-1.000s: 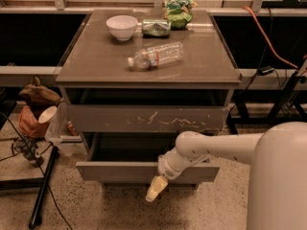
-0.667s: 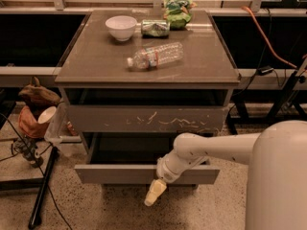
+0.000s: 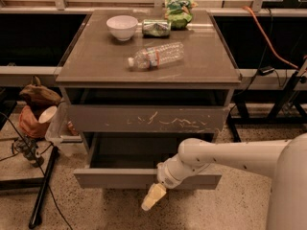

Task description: Open middle drawer

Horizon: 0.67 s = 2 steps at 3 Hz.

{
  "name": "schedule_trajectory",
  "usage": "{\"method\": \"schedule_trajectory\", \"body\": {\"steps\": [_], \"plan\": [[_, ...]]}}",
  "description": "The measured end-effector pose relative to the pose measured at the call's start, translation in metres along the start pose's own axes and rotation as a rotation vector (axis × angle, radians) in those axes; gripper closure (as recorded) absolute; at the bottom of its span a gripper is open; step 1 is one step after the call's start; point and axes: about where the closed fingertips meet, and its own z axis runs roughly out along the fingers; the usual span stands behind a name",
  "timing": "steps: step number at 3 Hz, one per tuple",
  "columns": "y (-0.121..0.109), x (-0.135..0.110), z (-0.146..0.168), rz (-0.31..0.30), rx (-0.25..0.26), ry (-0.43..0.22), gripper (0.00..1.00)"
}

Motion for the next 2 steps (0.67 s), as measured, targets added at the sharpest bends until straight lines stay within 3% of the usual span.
{"method": "schedule_trajectory", "body": {"steps": [2], "plan": [[0.0033, -0.0016, 0.0052, -0.004, -0.022, -0.001, 0.0]]}}
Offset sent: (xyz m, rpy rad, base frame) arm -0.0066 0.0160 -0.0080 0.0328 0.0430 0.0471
